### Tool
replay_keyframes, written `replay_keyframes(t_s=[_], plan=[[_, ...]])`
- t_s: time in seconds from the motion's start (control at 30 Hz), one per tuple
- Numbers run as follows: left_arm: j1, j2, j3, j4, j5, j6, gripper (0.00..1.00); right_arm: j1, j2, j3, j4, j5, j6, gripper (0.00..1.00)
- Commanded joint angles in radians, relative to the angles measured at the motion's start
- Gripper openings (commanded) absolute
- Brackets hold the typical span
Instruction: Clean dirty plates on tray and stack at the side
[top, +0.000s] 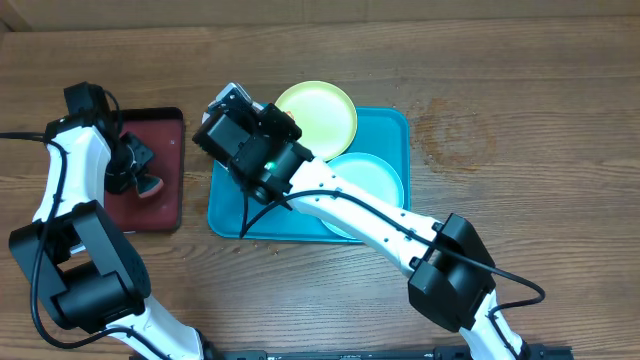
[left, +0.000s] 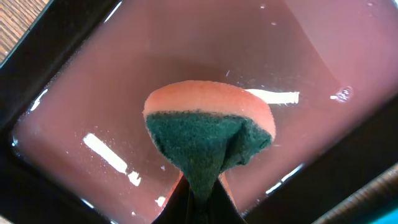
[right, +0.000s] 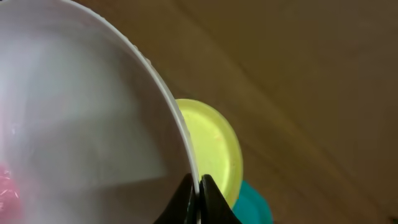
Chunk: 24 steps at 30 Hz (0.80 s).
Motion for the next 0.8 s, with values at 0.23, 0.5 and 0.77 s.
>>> replay_keyframes(t_s=[0.23, 0.5, 0.77], plan=[[0.008, -0.009, -0.121, 0.169, -0.05, -0.013, 0.07, 0.042, -0.05, 0.036, 0.012, 0.184, -0.161, 0.04], [0.009, -0.009, -0.122, 0.175, -0.049, -0.013, 0.05, 0.072, -0.05, 0.035, 0.074, 0.271, -0.361, 0.04], [0.009, -0.009, -0.122, 0.174, -0.064, -0.013, 0.04, 0.075, -0.05, 0.035, 0.089, 0.354, -0.435, 0.04]])
